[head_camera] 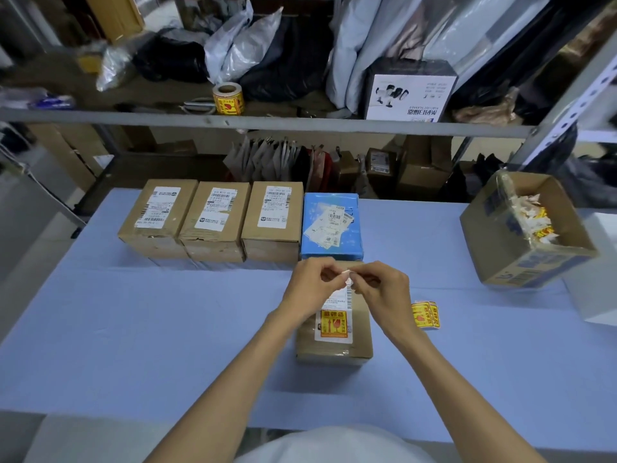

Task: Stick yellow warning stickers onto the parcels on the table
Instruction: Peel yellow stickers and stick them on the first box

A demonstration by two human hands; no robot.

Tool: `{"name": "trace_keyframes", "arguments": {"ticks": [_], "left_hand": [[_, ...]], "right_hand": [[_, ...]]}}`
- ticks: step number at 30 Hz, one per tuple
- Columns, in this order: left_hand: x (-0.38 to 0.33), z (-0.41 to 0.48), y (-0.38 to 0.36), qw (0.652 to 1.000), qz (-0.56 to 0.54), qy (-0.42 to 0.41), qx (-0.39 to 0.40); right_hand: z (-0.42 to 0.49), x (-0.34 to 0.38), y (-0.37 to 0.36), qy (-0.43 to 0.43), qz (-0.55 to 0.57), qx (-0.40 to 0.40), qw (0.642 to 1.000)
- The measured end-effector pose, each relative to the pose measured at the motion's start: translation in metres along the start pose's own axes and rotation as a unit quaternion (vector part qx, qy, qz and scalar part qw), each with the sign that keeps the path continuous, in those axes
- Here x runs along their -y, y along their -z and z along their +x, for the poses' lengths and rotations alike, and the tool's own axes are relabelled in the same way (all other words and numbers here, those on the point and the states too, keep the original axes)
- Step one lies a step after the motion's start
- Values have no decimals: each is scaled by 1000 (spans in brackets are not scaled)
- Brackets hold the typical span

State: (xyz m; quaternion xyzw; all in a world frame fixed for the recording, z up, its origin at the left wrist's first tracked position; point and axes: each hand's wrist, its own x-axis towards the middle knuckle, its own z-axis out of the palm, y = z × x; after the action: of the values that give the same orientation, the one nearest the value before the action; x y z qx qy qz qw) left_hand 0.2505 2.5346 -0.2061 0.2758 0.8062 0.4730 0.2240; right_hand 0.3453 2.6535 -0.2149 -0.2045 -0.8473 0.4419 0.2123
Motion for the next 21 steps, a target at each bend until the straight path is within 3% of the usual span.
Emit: {"name": "trace_keyframes", "arguments": {"ticks": [3, 9, 14, 21], "left_hand": [[-2, 0, -6, 995, 88, -52, -16], [-2, 3, -18, 995, 77, -50, 30], [-5, 9, -17, 997, 54, -45, 29], [-9, 14, -26, 993, 43, -69, 89]], "right_hand": [[1, 2, -6, -28, -18, -29, 999], [-1, 4, -13, -74, 6, -86, 994], [8, 1, 3, -175, 247, -75, 950], [8, -9, 19, -214, 304, -95, 924]]}}
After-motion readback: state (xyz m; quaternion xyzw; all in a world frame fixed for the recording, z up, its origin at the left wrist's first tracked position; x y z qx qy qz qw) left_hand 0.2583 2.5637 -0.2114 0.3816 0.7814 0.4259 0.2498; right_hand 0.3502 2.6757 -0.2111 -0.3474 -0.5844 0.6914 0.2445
